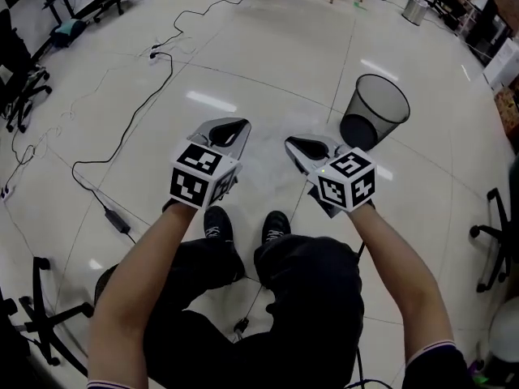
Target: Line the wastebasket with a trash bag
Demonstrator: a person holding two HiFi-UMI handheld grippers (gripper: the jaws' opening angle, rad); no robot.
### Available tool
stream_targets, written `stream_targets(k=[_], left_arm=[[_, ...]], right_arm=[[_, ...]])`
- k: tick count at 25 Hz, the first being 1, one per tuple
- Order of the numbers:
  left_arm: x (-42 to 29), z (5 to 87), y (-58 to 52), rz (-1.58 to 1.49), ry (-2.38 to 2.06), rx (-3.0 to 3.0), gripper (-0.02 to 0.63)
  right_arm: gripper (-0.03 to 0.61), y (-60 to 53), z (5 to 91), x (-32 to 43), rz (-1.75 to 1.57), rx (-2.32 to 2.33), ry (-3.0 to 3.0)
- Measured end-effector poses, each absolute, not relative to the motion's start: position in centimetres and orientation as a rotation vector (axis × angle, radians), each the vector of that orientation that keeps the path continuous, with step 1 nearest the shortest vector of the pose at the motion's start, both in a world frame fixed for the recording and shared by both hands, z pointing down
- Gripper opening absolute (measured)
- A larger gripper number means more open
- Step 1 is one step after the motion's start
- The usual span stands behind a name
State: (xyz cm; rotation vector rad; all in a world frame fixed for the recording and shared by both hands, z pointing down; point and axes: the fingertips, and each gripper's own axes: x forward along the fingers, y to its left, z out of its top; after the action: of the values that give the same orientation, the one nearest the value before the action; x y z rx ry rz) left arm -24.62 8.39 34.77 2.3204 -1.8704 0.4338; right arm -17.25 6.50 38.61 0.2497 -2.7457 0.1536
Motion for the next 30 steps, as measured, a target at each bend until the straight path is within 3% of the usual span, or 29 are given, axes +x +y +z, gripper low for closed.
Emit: stream_targets(k=[12, 18, 24, 26, 30], left_arm=[[-25.5, 52.5, 8.5, 0.448, -1.694, 2.055, 0.011], [-25.4, 57.6, 9.1, 0.491, -1.630, 1.986, 0.011], [-25.4, 60.4, 9.6, 0.531, -1.586, 1.944, 0.011], [-25.3, 60.8, 9.6, 0.531, -1.576, 1.940, 0.011], [-25.9, 61.2, 9.6, 0.538, -1.568, 1.934, 0.011]], right_arm=[[0.101, 9.3, 58.2, -18.7, 0.445, 0.124, -2.387], [0.129, 10.6, 63.8, -18.3, 0.480, 0.099, -2.279], [0.199, 11.5, 68.2, -18.2, 0.388, 0.065, -2.160], [0.179, 11.3, 69.4, -18.0, 0.336, 0.075, -2.127], [0.007, 10.7, 70.4, -17.8, 0.310, 0.103, -2.114]])
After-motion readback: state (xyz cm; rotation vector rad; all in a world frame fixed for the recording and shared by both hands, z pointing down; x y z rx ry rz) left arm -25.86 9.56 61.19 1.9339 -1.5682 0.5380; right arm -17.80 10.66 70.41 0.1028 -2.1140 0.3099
